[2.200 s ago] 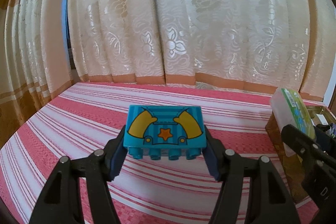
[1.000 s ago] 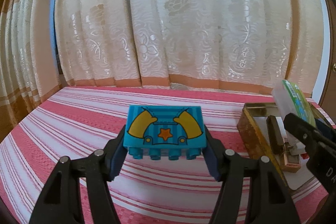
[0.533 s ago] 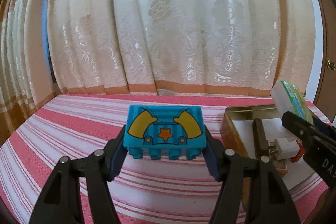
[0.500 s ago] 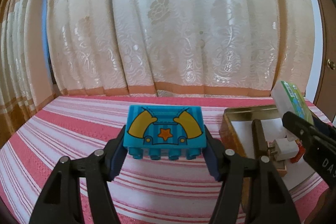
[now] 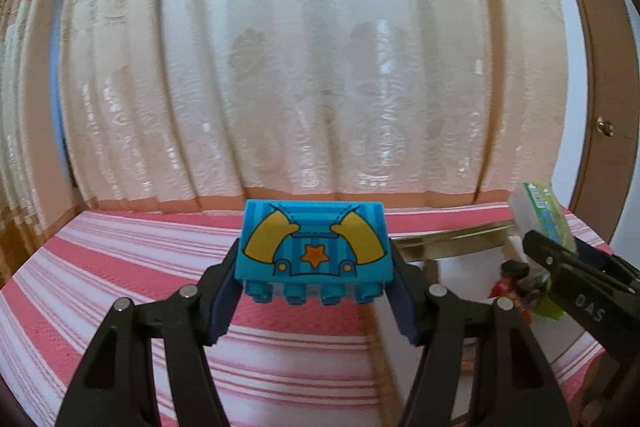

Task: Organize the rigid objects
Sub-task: 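Lower the blue brick and floss box into the tin and open both grippers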

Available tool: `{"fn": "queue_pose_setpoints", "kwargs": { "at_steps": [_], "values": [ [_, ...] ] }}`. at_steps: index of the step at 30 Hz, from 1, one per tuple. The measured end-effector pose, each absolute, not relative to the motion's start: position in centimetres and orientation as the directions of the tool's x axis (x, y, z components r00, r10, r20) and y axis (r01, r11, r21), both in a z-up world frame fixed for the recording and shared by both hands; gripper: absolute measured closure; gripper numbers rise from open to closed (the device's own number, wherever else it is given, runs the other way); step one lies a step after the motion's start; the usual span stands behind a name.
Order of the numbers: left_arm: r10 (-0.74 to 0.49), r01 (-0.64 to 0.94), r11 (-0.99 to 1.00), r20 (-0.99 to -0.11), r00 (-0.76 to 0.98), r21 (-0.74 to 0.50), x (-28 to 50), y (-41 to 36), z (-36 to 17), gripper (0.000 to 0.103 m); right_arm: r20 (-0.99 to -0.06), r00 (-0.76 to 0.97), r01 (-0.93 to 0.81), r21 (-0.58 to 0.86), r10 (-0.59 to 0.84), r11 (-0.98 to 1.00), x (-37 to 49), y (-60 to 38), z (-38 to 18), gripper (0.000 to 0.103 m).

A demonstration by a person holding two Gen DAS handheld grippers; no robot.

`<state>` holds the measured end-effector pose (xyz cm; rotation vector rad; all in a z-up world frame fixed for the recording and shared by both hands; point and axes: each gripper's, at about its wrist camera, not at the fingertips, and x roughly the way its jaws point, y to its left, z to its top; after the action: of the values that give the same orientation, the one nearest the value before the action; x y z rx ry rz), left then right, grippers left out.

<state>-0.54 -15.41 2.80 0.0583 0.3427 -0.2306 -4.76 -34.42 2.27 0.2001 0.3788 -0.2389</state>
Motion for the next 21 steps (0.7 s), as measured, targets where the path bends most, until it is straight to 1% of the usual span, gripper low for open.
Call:
{"fn": "queue_pose_setpoints", "kwargs": {
  "at_steps": [5,9,16,21],
  "values": [
    [-0.278,0.303,0.953,-0.361,0.89,0.013,-0.5,-18.4,2.6,0.039,-0.414,0.883,0.305,0.143,-0.223,0.942,-4.3,-36.7,2.0,0.046],
    [-0.319,0.35,0.937,-0.402,0.858,0.003,-0.1,-21.2,2.0,0.039,-0.444,0.862,0.324,0.117,-0.242,0.939,-3.9,-38.0,1.5,0.046],
    [-0.336,0.389,0.921,-0.466,0.819,0.02,0.2,-24.3,0.5,0.039,-0.484,0.833,0.355,0.096,-0.268,0.93,-3.0,-39.6,0.9,0.046],
    [-0.313,0.385,0.922,-0.499,0.808,0.045,0.4,-24.9,-0.4,0.039,-0.504,0.835,0.313,0.103,-0.222,0.944,-2.4,-39.2,0.7,0.046]
  ]
}}
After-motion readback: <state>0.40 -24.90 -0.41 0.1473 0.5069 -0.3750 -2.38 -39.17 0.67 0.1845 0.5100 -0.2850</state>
